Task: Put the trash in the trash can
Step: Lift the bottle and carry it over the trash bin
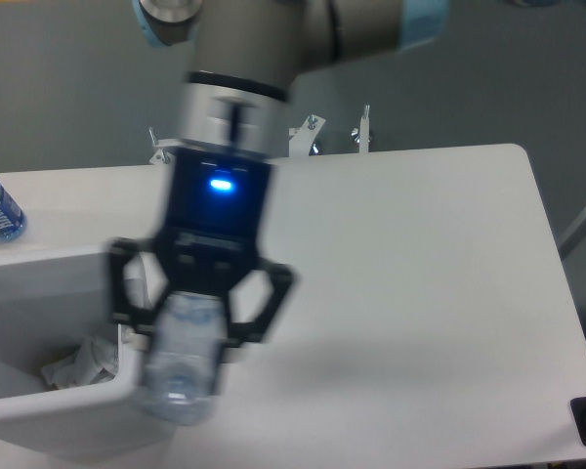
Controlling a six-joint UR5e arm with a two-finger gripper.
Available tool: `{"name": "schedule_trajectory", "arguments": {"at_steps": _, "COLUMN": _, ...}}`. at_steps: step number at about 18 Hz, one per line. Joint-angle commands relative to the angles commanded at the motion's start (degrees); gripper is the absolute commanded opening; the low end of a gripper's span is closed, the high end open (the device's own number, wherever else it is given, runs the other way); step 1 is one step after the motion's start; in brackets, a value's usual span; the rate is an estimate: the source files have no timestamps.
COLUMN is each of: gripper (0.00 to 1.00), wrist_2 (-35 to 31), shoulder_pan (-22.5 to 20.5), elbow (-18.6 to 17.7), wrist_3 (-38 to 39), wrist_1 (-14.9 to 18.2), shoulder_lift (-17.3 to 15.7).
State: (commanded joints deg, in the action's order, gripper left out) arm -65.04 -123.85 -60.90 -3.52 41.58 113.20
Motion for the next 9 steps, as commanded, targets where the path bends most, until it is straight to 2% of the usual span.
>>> {"name": "schedule_trajectory", "arguments": {"at_steps": 3, "gripper": 0.55, "wrist_2": 0.0, "shoulder_pan": 3.2, "elbow": -3.2, "wrist_3": -0.3, "wrist_1": -2.8, "shoulder_lift": 0.1}}
{"name": "schedule_trajectory", "arguments": {"at_steps": 6, "gripper": 0.58, "wrist_2": -0.1, "shoulder_pan": 5.4, "elbow": -5.2, "wrist_3": -0.3, "wrist_1": -2.9, "shoulder_lift": 0.7}}
{"name": "schedule_trajectory", "arguments": {"at_steps": 7, "gripper": 0.76, "wrist_2": -0.1, "shoulder_pan": 5.5, "elbow": -5.6, "wrist_3": -0.4, "wrist_1": -2.9, "shoulder_lift": 0.8}}
{"name": "schedule_trajectory", "arguments": {"at_steps": 8, "gripper": 1.00, "wrist_2": 0.0, "shoulder_pan": 5.5, "elbow": -5.7, "wrist_3": -0.8, "wrist_1": -2.9, "shoulder_lift": 0.8}}
{"name": "schedule_trajectory", "arguments": {"at_steps": 9, "gripper": 1.00, "wrist_2": 0.1, "shoulder_pan": 5.5, "elbow": -5.8, "wrist_3": -0.9, "wrist_1": -2.9, "shoulder_lift": 0.7}}
